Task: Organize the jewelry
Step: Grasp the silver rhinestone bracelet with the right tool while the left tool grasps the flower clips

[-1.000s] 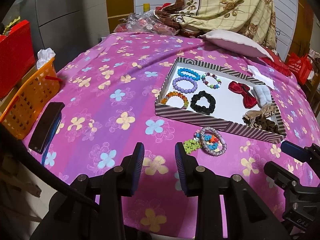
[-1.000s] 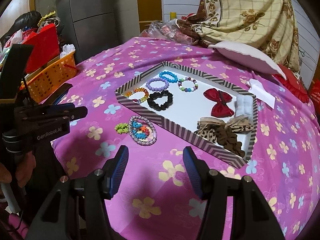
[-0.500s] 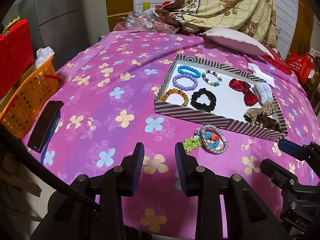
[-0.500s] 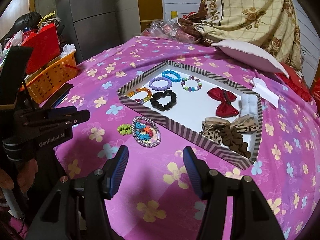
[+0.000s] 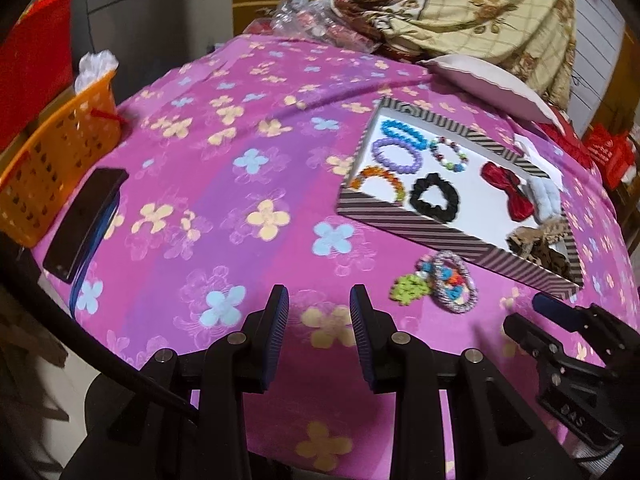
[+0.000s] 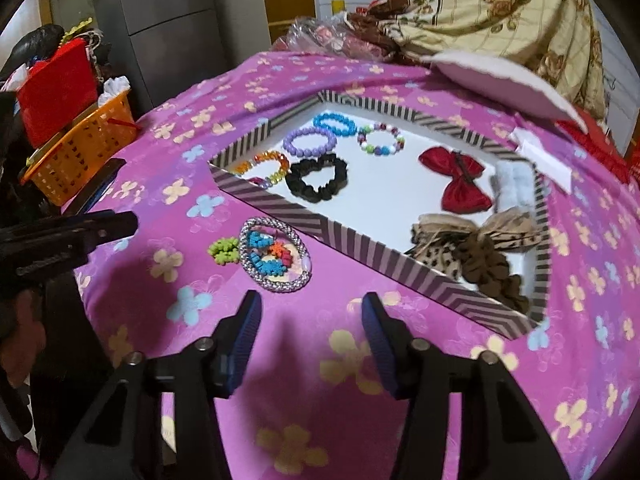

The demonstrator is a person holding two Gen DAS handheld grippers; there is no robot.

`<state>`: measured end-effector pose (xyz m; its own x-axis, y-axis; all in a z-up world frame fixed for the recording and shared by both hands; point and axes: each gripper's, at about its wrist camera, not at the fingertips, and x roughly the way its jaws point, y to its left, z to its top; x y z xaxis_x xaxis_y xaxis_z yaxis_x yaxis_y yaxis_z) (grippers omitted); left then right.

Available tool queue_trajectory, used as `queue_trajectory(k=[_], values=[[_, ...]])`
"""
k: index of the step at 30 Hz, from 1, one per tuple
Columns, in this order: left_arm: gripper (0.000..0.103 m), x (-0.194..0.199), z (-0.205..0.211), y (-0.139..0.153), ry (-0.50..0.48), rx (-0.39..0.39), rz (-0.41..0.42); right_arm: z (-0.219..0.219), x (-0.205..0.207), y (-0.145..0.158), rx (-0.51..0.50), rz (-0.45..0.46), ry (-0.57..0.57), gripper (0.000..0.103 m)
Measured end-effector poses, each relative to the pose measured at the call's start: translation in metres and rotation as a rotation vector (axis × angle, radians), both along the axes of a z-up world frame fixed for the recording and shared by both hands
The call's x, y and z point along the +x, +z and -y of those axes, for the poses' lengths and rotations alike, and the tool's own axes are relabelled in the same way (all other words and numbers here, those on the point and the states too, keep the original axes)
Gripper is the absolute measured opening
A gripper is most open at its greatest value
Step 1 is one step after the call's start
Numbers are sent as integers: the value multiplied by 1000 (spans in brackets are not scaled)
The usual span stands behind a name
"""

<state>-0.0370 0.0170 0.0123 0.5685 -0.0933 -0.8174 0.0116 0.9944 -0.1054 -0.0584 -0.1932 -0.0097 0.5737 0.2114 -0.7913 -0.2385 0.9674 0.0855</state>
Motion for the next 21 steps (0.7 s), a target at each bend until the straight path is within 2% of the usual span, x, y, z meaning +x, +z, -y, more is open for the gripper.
queue_trajectory(k=[6,13,21], values=[[35,11,-16,-11,41,-40,-46,-12,25,-18,-30,-26,19,40],[35,20,-23,-20,57,-42,-73,-16,36,-29,-43,-53,33,39],[35,23,-14,-22,27,-53,-80,-3,21,-28,-96,-53,41,36]])
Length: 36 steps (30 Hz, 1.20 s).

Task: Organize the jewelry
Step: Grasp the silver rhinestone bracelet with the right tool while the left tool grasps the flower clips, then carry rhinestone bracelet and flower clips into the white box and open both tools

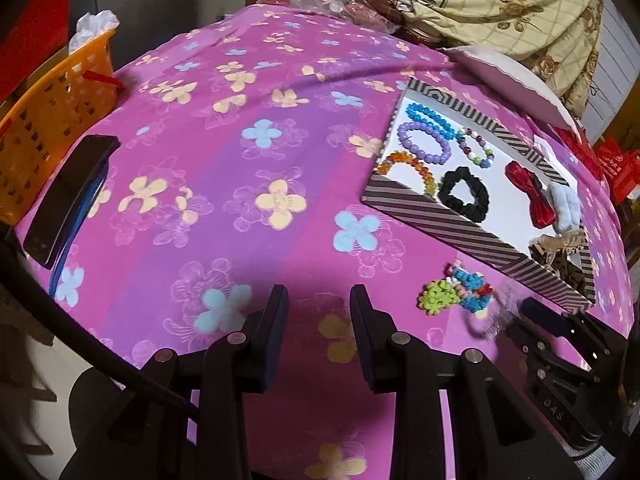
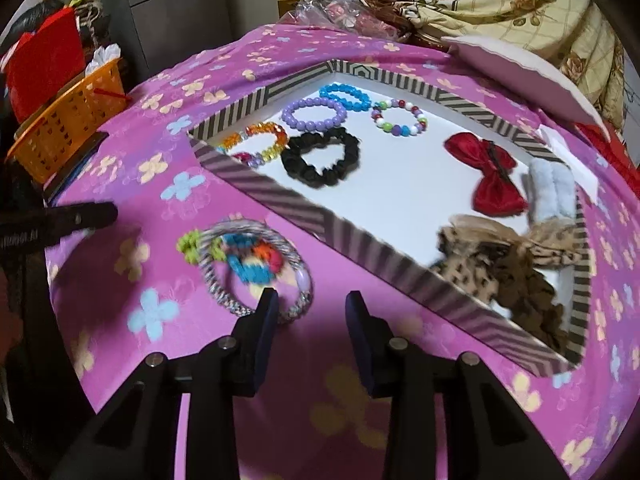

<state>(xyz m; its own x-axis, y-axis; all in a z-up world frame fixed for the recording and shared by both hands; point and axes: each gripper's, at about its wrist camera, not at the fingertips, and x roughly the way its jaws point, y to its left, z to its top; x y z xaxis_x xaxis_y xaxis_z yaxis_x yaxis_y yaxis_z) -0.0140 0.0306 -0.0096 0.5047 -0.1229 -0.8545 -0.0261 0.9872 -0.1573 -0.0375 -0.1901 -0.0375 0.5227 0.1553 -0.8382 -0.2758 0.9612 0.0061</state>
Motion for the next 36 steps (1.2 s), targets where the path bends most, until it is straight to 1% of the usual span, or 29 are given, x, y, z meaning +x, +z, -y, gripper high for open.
queue_trajectory(k=[2,3,7,9,12,15,19,22,24,25,30,31,33,34,35,36], values=[[35,0,3,1,-17,-13,5,8,-4,-3,-49,-17,-17,36],[35,0,6,1,-29,-18,8,13,-8,-3,-52,-8,-20,36],[36,1,23,1,-88,-28,15,27,-15,1,16,-13,-34,36],[37,3,32,-1,-121,-27,3,31,-20,4,22,-7,-43,36],[37,4,43,-5,-162,-25,-11,33,-31,4,22,-25,-26,37],[38,7,50,-9,-183,-23,-14,37,-45,6,25,-43,-6,43],[40,10,55,-11,-197,-34,-17,46,-55,13,9,-41,-18,43],[44,15,61,-13,-212,-38,-19,52,-55,22,72,-24,-33,43],[44,18,65,-14,-222,-38,-24,47,-51,23,102,-19,-23,43],[44,20,68,-16,-226,-34,-25,41,-49,21,100,-18,-14,43],[45,27,80,-23,-248,0,-34,12,-36,0,53,-28,27,42],[45,28,82,-23,-250,13,-27,8,-35,-3,28,-17,31,39],[45,29,85,-23,-260,31,-22,3,-36,-4,-24,16,41,30],[45,30,87,-23,-269,35,-15,2,-36,-4,-30,19,45,28],[43,30,87,-23,-275,36,-9,3,-36,-4,-25,21,47,21],[33,30,88,-23,-284,28,-2,6,-36,-3,-21,25,46,13]])
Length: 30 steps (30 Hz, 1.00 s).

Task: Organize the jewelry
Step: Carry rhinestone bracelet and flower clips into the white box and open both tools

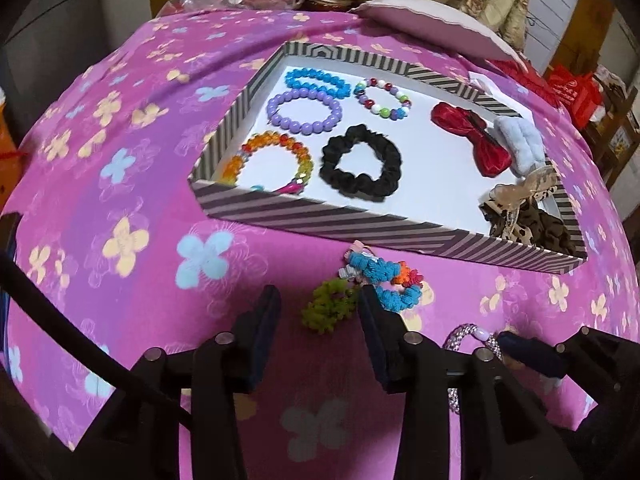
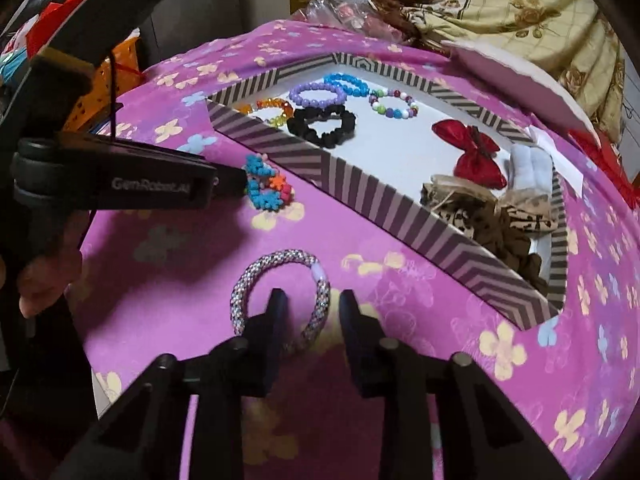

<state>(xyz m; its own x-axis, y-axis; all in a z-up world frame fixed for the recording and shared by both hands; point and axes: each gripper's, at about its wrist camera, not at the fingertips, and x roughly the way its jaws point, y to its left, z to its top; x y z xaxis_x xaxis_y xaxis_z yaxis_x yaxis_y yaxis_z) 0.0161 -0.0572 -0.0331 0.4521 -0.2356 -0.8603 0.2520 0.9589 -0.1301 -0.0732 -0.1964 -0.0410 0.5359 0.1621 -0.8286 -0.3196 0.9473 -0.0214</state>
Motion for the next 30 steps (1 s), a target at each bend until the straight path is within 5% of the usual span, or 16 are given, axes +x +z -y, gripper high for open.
queue_trajectory(k=[2,7,15,30], values=[[17,0,1,1,-27,-32,-8,8,0,1,30,-10,-6,7],[16,-1,-6,5,-29,-76,-51,22,-6,11,79,3,-14,7],[16,-9,-22,57,-47,-153,-16,34,-11,52,107,76,-12,7],[16,-1,7,138,-83,-129,113,63,36,91,61,126,-77,7]])
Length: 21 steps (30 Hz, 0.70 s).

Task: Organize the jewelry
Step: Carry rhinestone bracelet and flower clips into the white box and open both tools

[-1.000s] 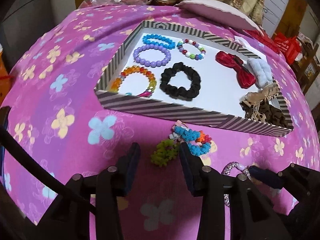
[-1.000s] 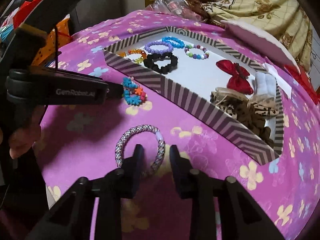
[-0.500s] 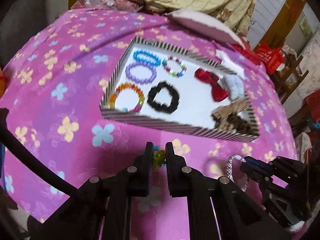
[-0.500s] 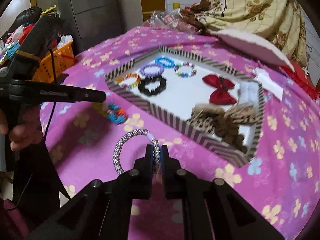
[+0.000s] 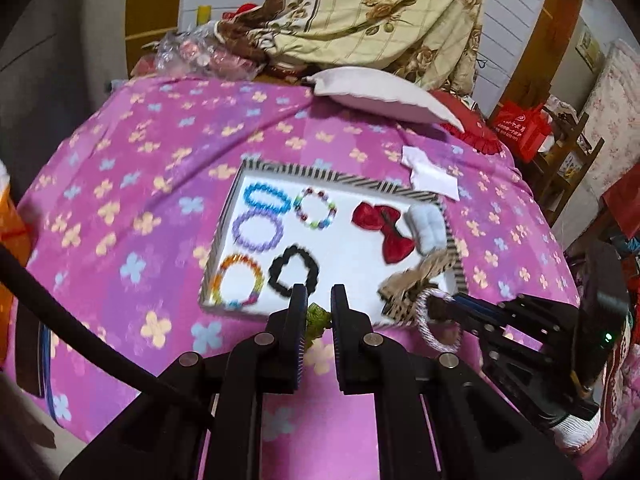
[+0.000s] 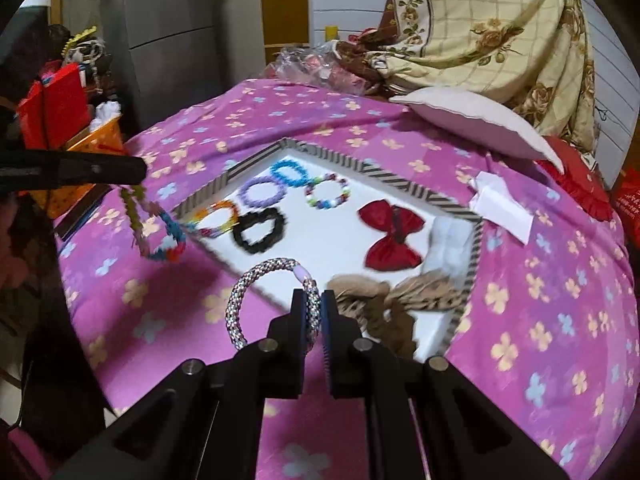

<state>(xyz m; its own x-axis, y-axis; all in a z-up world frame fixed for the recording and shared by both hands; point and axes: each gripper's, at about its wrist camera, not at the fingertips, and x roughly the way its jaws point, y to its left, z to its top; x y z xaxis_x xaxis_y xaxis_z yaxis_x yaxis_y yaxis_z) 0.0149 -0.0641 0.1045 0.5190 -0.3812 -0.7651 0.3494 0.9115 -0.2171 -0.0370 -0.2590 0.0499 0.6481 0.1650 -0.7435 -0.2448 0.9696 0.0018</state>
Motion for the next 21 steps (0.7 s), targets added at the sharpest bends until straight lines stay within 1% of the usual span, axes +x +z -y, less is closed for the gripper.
queue_trajectory(k=[2,5,10,13,16,18,21], values=[[16,5,11,3,-8,2,8,6,12,0,-10,-5,-18,7],[16,16,29,3,-15,-4,6,15,25,-2,4,-22,-40,7],[16,35,59,-10,-30,-29,-22,33,44,-8,19,-42,-88,7],[16,46,68,-33,-27,-44,-80,37,53,-12,29,-50,-94,7],[16,55,69,-62,-3,-20,-134,33,66,-18,16,-66,-79,7],[16,59,62,-82,25,-8,-177,26,77,-25,-1,-80,-63,7],[16,60,51,-99,51,5,-204,15,95,-36,-16,-100,-46,7]])
